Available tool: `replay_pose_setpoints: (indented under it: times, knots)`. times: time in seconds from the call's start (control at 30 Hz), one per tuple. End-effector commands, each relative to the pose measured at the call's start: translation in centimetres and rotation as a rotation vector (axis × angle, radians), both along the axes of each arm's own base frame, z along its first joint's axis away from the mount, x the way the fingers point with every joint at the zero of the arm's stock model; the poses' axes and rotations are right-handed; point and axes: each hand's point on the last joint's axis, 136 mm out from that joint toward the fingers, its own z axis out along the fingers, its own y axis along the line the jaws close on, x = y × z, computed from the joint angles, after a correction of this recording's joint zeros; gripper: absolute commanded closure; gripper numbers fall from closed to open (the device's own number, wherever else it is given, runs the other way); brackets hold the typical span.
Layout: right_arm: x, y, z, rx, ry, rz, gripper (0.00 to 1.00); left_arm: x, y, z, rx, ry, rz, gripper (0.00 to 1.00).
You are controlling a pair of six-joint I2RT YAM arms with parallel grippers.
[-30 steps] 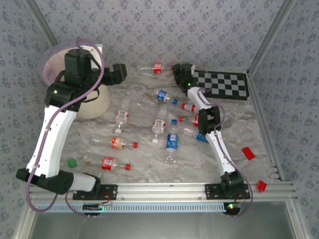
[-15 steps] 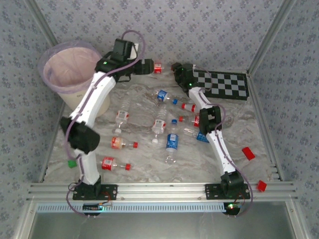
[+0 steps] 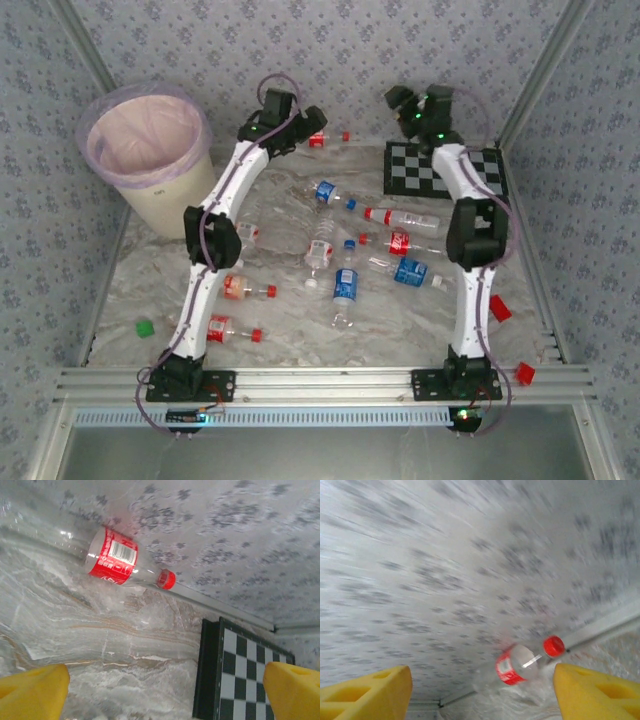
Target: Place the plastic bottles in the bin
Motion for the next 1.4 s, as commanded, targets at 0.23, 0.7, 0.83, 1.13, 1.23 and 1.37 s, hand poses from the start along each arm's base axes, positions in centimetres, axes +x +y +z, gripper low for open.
replay_pose_setpoints:
  times: [0.23,0.7,0.83,1.13,1.23,1.37]
  knots:
    - [-10.6,2.9,7.5,-0.237,-0.095,0.225,0.23,4.6,-0.7,-4.9,-0.331,0.067,0.254,0.03]
    - [-20.9,-3.3,7.7,-0.416,-0.056,0.114,0.23,9.4,3.3,-10.8,-0.511,0.024,0.471,0.1]
    - [-22.1,-4.9,6.7,-0.4,-0.02,0.063,0.24,10.2,4.2,-13.6,-0.582,0.038,0.552,0.14]
    - [-24.6,-5.9,4.5,-0.382,0.03,0.015,0.24,10.9,6.1,-18.7,-0.647,0.057,0.669,0.19]
    - [-25.4,-6.3,3.7,-0.391,0.048,0.004,0.24,10.8,6.5,-20.0,-0.639,0.068,0.687,0.22]
    - [-26.1,-6.6,2.9,-0.399,0.068,-0.014,0.24,10.8,7.2,-21.5,-0.647,0.082,0.706,0.29]
